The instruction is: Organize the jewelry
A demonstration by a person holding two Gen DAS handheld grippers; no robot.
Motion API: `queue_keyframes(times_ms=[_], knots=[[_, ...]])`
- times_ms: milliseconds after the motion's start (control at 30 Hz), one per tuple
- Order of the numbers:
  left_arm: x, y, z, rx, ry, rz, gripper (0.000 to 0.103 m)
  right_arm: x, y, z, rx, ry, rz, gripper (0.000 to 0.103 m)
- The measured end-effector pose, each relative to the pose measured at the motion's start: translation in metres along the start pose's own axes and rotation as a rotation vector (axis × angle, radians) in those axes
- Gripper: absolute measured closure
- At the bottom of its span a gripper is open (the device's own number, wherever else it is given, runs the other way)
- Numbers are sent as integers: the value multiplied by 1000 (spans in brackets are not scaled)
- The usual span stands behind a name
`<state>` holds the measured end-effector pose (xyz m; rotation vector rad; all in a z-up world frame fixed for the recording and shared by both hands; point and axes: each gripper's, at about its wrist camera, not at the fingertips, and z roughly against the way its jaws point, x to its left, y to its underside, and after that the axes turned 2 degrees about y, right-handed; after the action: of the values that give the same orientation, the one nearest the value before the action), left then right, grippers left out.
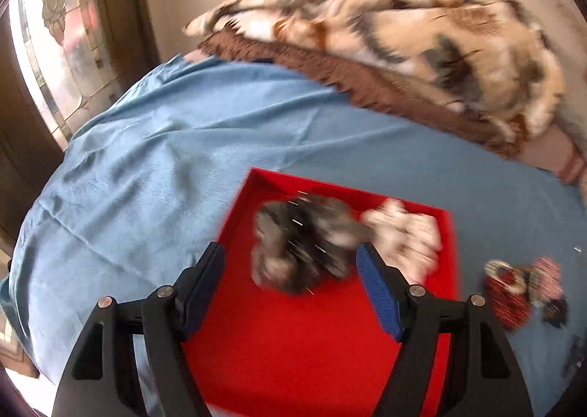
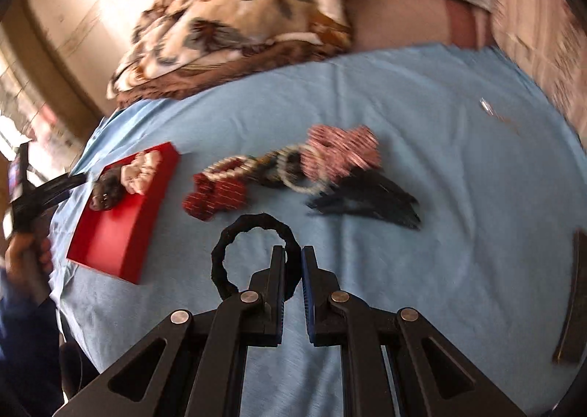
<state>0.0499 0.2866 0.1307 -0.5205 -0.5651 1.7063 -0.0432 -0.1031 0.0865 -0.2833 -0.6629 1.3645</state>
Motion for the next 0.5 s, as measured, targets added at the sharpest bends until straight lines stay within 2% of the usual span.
queue_keyframes(times_ms=[100,167,267,400,500], knots=[[-27,24,31,1,75,-26,25,-19,13,1,-2,19,-35,93],[-53,42,39,41,140,-57,25,-31,22,0,3,29,-60,93],[-89,62,36,98,216,-98,25,-44,30,1,1,68,-67,93],[-141,75,24,152,279,-149,25,-58,40,1,-11,117,-59,92],[-169,78,8,183,317,-164,25,-71,46,-3,-8,113,-85,92]])
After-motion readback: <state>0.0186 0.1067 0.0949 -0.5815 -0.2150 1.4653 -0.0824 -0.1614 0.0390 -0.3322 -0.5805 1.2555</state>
